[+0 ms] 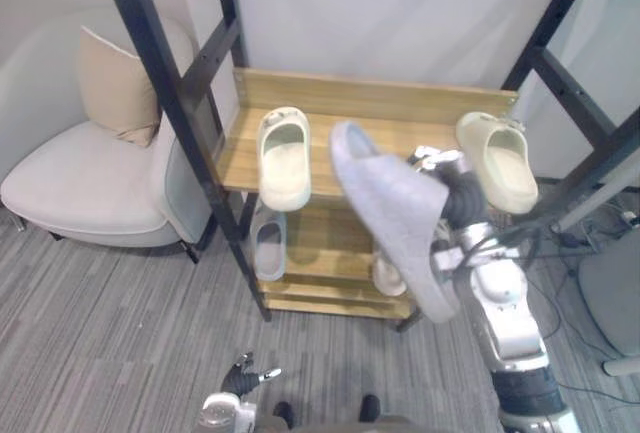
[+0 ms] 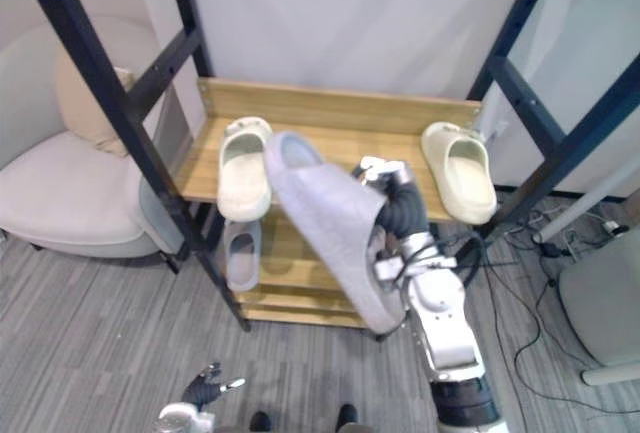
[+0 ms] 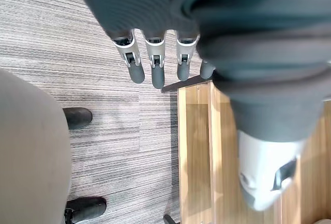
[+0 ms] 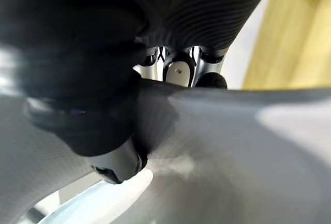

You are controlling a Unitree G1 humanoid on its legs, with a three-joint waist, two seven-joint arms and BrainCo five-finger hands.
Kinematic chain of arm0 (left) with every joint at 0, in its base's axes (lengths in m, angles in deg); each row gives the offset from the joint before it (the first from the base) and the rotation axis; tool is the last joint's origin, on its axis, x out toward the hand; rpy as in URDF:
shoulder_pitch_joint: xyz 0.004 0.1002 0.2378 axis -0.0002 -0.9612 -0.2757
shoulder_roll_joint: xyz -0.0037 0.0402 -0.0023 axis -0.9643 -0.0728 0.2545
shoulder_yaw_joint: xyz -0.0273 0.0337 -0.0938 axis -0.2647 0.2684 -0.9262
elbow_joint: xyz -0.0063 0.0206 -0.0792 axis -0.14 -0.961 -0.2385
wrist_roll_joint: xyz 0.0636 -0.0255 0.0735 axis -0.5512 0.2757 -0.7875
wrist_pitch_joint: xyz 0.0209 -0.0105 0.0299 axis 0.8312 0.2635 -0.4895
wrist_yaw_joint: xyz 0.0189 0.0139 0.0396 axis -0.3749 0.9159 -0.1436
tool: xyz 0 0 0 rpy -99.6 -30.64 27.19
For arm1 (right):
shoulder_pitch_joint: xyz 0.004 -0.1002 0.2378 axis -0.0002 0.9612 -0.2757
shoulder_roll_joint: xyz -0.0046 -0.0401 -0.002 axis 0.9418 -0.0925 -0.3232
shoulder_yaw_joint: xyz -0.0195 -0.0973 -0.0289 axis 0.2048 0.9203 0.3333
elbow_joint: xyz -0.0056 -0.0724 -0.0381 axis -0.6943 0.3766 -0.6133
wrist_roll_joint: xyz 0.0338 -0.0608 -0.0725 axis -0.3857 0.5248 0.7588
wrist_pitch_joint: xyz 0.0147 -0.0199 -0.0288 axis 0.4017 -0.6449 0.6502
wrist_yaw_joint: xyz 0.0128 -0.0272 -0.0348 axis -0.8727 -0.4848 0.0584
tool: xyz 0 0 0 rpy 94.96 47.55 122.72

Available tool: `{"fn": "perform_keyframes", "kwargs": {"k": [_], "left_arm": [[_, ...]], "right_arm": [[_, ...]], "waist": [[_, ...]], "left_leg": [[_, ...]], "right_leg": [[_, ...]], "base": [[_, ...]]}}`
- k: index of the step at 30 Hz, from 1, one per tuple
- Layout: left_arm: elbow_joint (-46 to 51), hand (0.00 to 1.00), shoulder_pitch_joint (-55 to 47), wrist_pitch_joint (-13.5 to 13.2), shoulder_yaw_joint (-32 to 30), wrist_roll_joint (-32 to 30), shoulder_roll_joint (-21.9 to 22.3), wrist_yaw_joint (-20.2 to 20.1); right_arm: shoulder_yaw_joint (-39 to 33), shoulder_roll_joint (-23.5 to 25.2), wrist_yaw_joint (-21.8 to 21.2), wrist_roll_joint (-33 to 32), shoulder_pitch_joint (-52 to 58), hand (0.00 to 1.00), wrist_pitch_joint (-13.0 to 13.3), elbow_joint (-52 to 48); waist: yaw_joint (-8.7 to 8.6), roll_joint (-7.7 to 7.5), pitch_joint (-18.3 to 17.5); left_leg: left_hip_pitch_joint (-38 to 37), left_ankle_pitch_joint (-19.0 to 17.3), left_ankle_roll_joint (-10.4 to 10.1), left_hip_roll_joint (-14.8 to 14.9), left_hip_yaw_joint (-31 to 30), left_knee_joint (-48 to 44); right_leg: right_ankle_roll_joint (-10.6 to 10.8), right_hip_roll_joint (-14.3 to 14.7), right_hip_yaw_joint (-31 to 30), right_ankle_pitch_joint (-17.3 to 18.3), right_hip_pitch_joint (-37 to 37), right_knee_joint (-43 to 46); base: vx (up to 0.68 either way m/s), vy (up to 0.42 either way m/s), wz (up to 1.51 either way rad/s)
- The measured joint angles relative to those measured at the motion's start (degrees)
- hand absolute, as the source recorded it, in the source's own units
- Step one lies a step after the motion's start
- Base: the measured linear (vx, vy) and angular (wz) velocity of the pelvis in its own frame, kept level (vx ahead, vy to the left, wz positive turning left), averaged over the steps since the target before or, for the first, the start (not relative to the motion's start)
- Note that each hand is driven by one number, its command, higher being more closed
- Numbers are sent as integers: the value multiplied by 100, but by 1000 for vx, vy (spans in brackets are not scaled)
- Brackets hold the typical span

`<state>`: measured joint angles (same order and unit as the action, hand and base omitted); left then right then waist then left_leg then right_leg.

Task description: Organize the slippers on the shoe rack

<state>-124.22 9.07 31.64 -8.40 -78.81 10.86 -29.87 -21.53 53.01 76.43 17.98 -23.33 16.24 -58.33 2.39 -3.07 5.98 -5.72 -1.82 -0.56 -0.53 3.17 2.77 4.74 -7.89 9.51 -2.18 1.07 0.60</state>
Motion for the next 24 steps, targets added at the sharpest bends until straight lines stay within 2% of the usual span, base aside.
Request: {"fn": "perform_keyframes", "kwargs": {"k": [5, 7, 9, 10, 12, 13, 18, 19, 20, 22, 23, 24], "left_arm": [[-105, 0, 2, -29, 11, -105, -10, -101], [-96, 0, 24, -38, 33, -99, -20, -103], [-58, 0, 197, -134, 130, -87, -10, -99], [-49, 0, 226, -135, 134, -87, -8, -99], [55, 0, 365, -147, 180, -16, -13, -95], [415, 0, 1146, -216, 196, 325, -5, -60], [540, 0, 1153, -261, 170, 355, -15, 78], [651, 0, 1175, -268, 170, 362, -20, 135], [705, 0, 1380, -280, 164, 376, -53, 195], [693, 0, 1779, -279, 188, 400, -57, 306], [735, 0, 2031, -289, 182, 488, -66, 321], [758, 0, 2141, -304, 164, 522, -112, 403]], "right_arm": [[344, -16, -293, 13, 522, 100, -1, 64], [460, -79, -356, 17, 521, 100, 2, 196], [652, -256, -356, 57, 390, 100, 2, 435], [664, -279, -356, 59, 352, 100, 1, 468], [666, -332, -337, 66, 219, 100, -2, 551], [600, -634, 160, 524, -1550, 100, -86, 1620], [679, -646, 266, 565, -1647, 100, -129, 1664], [679, -772, 300, 563, -2072, 100, -13, 1865], [669, -945, 506, 618, -2700, 100, 54, 2264], [530, -1122, 753, 748, -3357, 100, -33, 2792], [397, -1223, 907, 774, -3552, 100, -116, 2983], [359, -1220, 1014, 805, -3553, 100, -163, 3033]], "waist": [[-7, 36, -81], [-7, 64, -5], [16, 218, 341], [19, 236, 393], [78, 297, 741], [98, 456, 1894], [119, 529, 2037], [70, 593, 2011], [110, 636, 1977], [166, 709, 2103], [241, 796, 2348], [282, 790, 2422]], "left_leg": [[-39, -5, -4, -18, 14, -16], [42, -89, 2, -26, -17, -224], [849, -661, 13, -34, -165, -1616], [922, -694, 12, -34, -176, -1721], [1302, -836, 14, -29, -227, -2216], [3046, -1665, 40, -12, -347, -4601], [3238, -1644, 69, 1, -324, -4725], [3724, -1855, 94, 43, -346, -5391], [4390, -2107, 129, 122, -282, -6239], [5011, -2424, 121, 126, -328, -6934], [5238, -2509, 114, 108, -388, -7214], [5431, -2555, 150, 97, -395, -7329]], "right_leg": [[29, -19, -25, 31, 41, 40], [12, -60, -19, 140, -23, 280], [-8, -186, 70, 551, -486, 1204], [-15, -198, 73, 582, -547, 1299], [-39, -253, 123, 747, -856, 1724], [-66, -511, 82, 1583, -2500, 3958], [-89, -556, 137, 1571, -2649, 4078], [-138, -634, 208, 1754, -3085, 4717], [-212, -725, 177, 2014, -3759, 5487], [-243, -835, 129, 2299, -4397, 6218], [-210, -867, 125, 2425, -4585, 6493], [-212, -902, 120, 2494, -4785, 6631]], "base": [[-20, 2, -2], [-79, 3, 15], [-161, 5, 34], [-123, 4, 22], [-356, 33, 31], [-562, 70, 40], [-112, 22, 7], [-45, 15, -10], [-81, 16, -11], [-137, 10, 2], [-207, -2, 17], [-173, -4, 11]]}}
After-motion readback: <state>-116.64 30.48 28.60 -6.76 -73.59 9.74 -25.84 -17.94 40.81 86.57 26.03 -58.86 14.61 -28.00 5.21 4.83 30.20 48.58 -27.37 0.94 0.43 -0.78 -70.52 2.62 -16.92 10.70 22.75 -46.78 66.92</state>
